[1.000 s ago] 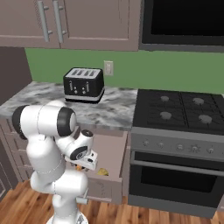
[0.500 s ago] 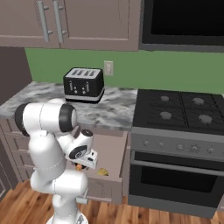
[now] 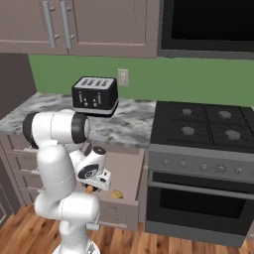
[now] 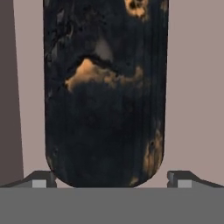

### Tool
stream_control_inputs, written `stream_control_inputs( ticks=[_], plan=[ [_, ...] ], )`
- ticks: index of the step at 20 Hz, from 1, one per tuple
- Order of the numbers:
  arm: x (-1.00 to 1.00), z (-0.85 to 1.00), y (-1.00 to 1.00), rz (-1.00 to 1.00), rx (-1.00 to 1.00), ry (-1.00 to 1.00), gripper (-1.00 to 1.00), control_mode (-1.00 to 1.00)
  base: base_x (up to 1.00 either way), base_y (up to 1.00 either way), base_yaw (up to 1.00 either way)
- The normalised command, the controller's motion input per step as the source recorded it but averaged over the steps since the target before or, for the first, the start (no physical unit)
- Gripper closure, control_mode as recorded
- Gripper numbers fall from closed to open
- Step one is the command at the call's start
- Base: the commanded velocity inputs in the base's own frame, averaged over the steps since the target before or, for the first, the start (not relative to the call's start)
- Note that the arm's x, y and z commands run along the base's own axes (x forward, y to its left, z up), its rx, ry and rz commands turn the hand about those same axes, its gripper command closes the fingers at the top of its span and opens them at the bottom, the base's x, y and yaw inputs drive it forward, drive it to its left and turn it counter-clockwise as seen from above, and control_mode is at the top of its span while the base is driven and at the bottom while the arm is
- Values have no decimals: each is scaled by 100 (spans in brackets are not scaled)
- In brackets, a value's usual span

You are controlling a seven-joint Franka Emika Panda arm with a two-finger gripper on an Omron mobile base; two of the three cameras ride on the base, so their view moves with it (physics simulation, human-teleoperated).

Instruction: Restock the sink supplies by placing the sponge and soap dispenser on the counter and next to the sink. Make sure the soap dispenser is upright.

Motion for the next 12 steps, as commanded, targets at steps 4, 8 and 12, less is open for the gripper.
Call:
stream_control_inputs(
  ticks=[4, 8, 12],
  plan=[
    [-13, -2, 0, 0, 0, -5, -100, -100, 0, 0, 0],
    [-22, 0, 0, 0, 0, -9, -100, -100, 0, 0, 0],
    [-6, 0, 0, 0, 0, -5, -100, -100, 0, 0, 0]
  ],
)
